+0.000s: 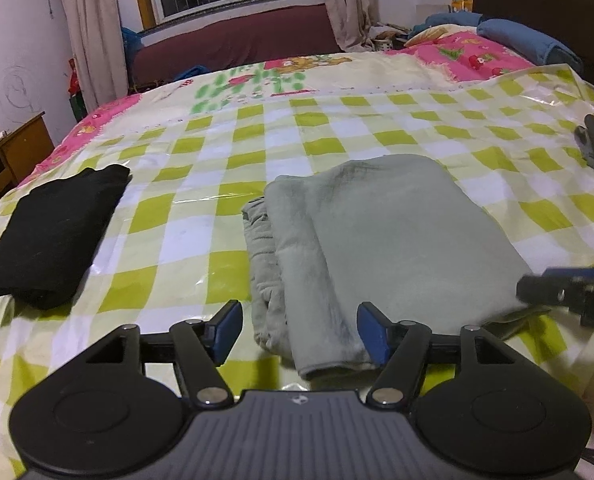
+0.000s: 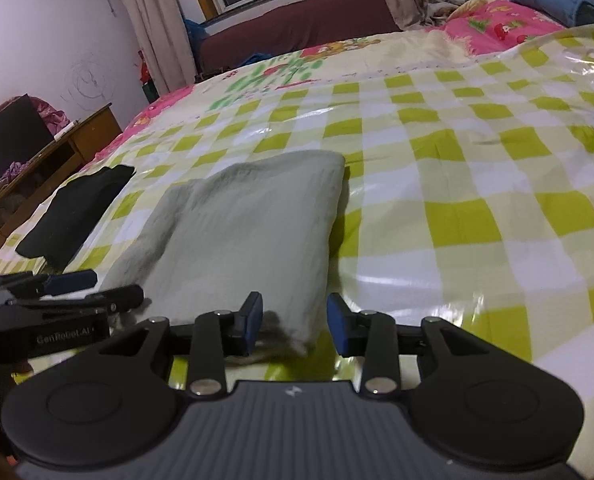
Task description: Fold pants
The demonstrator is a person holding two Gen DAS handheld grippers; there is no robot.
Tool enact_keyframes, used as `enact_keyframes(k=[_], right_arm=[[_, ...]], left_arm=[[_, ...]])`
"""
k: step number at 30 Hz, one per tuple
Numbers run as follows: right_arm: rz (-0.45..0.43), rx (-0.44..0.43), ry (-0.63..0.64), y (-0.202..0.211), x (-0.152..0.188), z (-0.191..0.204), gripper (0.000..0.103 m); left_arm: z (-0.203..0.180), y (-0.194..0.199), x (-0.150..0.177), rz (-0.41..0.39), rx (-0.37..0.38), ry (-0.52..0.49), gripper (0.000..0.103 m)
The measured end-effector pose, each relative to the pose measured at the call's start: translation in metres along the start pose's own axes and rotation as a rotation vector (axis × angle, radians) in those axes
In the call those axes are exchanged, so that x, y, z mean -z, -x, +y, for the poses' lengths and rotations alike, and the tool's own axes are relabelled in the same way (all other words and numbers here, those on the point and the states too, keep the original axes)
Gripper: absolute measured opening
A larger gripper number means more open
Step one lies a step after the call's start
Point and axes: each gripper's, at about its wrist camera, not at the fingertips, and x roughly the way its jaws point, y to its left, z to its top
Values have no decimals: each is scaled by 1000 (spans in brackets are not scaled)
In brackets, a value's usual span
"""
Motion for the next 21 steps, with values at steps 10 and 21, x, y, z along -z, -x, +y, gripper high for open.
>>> enact_keyframes(k=[10,21], right_arm=[[-16,0,52,13,17,14,42],[-12,-5,96,13,26,22,42]], left_arm=[[-12,16,12,-19,-7,-21,87],[-19,21,16,-26,-14,-43,91]])
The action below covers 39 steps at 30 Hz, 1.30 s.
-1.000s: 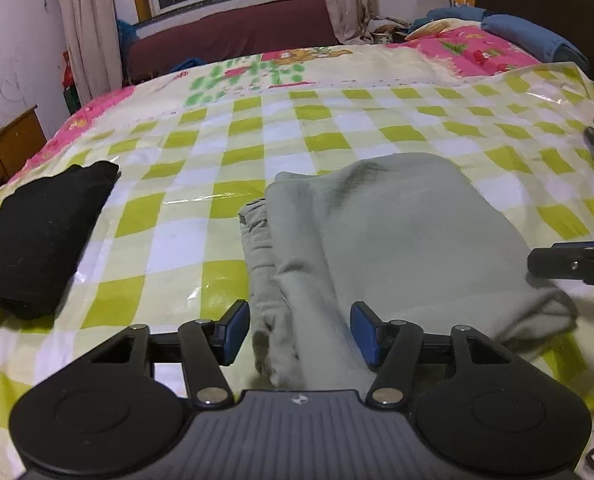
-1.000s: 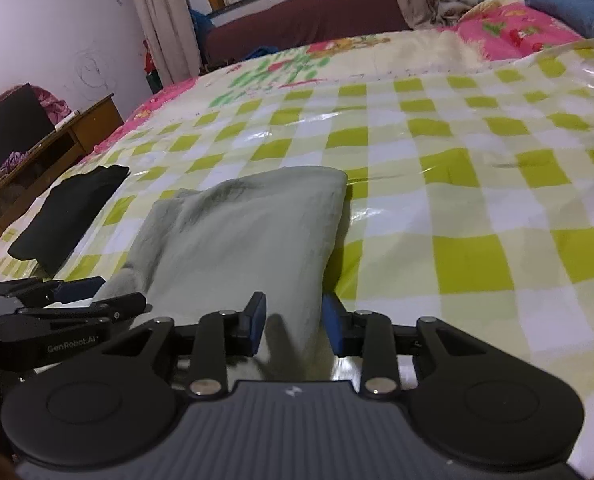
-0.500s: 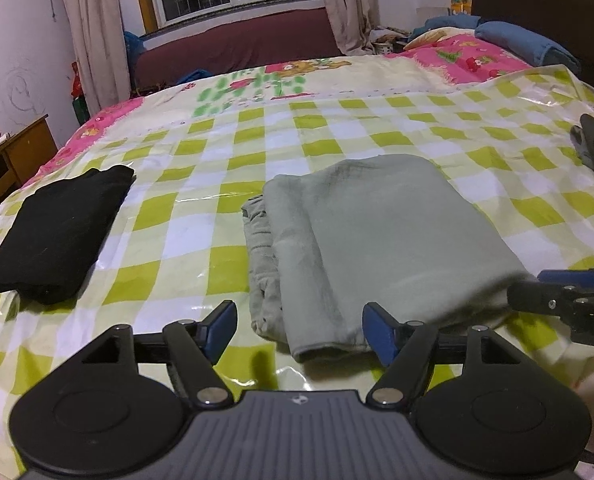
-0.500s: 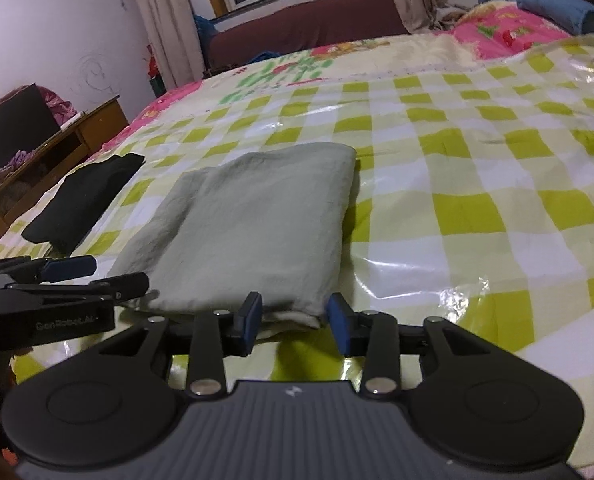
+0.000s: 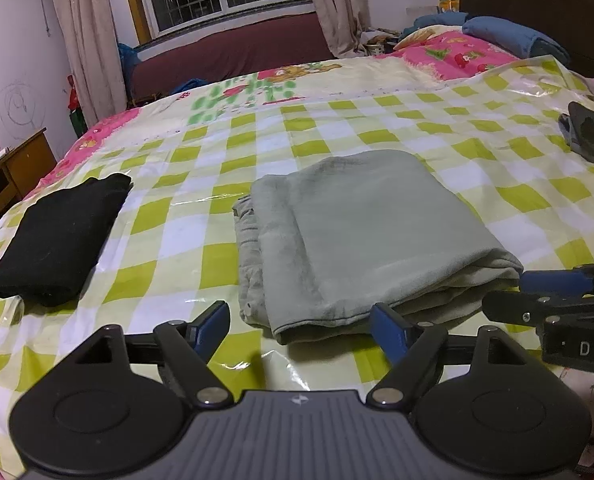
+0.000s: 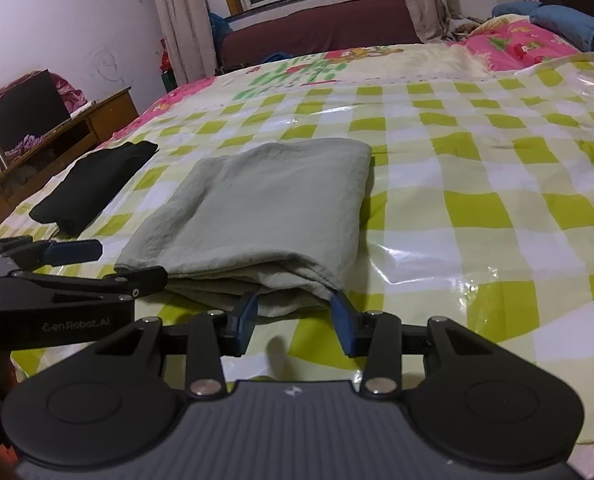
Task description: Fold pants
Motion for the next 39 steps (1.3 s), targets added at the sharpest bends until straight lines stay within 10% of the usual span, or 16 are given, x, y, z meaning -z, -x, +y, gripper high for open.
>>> enact_keyframes(k=[39], right_arm=[[5,-22,40,2,4,11,49]], left_arm=[[-9,2,14,23,17,-8,100]])
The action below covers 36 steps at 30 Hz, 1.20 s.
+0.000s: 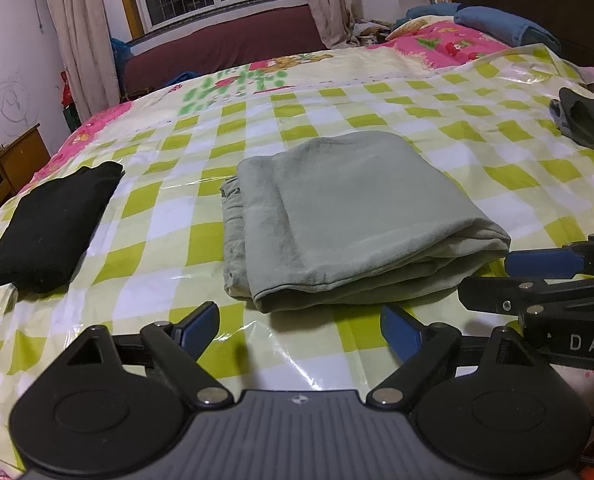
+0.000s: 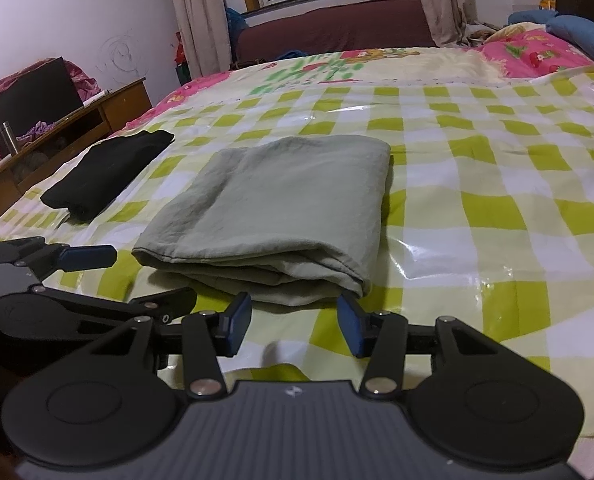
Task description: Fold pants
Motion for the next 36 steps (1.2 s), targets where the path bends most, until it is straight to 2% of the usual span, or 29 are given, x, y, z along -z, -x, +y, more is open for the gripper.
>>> enact_keyframes(k=[36], right_arm=[[18,3,6,0,4,3,50]], left_arm=[[2,2,2,0,-4,6,100]])
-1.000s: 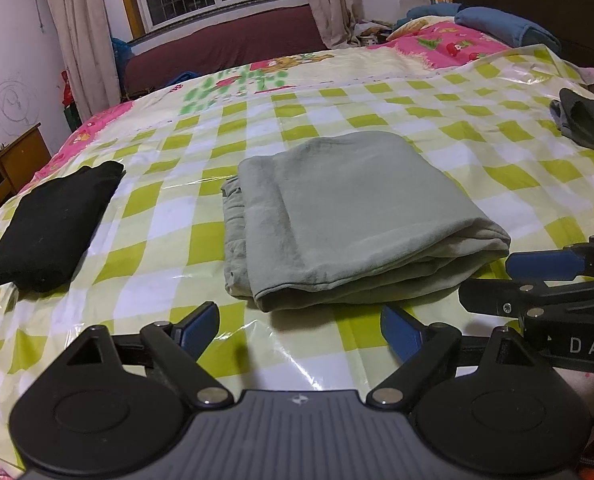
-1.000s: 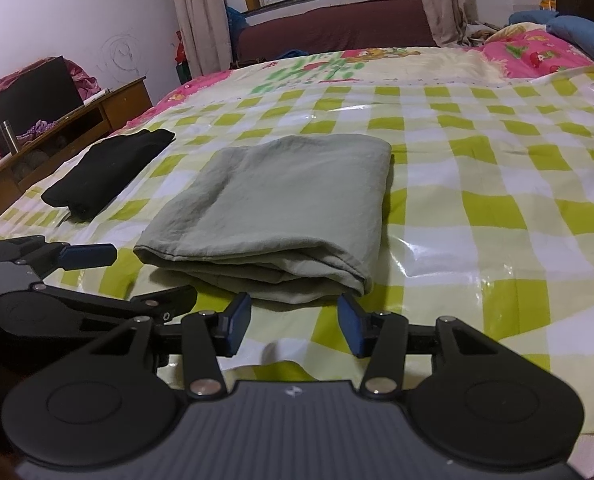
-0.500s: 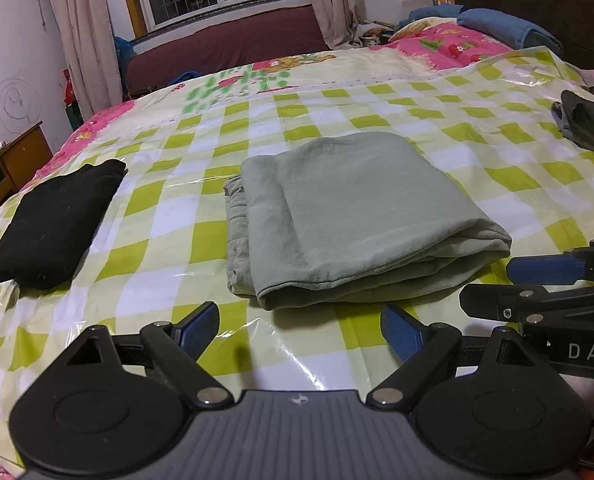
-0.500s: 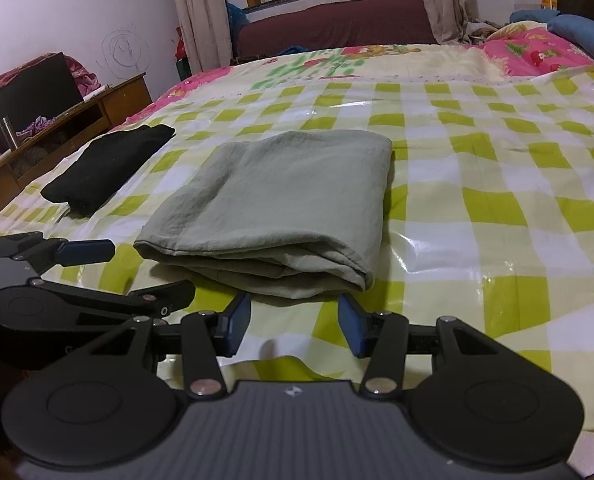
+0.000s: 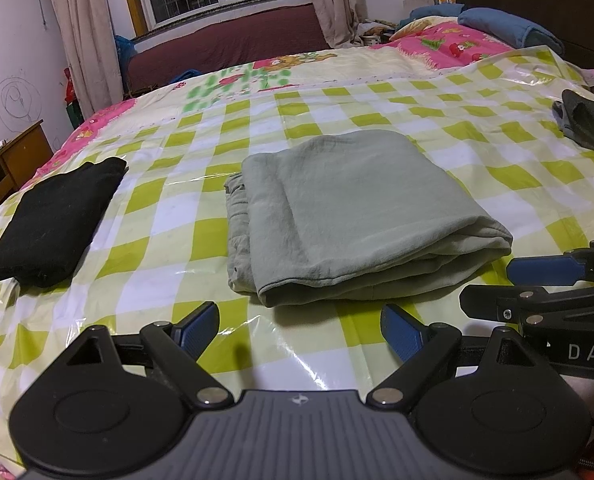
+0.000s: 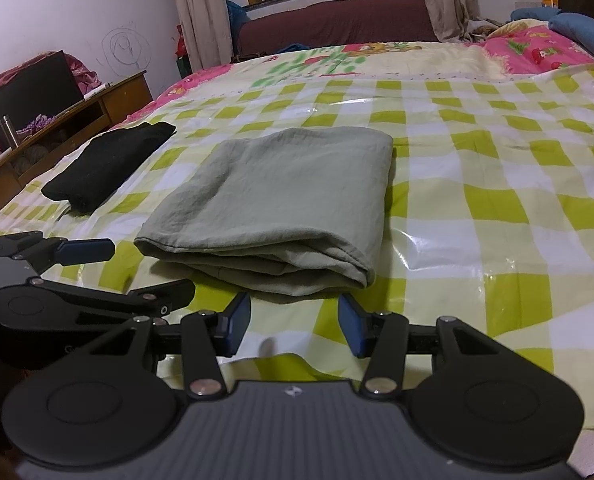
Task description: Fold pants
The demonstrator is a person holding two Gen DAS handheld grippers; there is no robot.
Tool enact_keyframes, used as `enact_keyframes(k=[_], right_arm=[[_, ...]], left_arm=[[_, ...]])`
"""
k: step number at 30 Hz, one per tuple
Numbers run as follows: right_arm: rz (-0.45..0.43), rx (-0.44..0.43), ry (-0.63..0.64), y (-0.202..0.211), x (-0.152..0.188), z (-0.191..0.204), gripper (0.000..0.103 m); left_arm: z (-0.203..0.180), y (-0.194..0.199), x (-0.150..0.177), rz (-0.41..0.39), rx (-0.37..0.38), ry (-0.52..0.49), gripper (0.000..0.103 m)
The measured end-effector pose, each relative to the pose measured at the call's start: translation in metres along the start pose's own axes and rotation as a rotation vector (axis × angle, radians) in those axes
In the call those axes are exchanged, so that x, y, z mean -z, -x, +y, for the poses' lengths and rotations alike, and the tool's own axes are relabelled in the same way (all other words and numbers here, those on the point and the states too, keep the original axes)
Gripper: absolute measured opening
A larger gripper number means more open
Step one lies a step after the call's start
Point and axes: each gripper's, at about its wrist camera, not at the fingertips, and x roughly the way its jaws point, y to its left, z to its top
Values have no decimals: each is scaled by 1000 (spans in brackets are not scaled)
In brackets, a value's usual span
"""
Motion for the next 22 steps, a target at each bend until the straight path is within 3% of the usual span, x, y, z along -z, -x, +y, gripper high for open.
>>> enact_keyframes(k=[22], right_arm=[[6,-4,0,-2,2,0,50]], left_arm=[[0,0,1,0,-2,-1,100]])
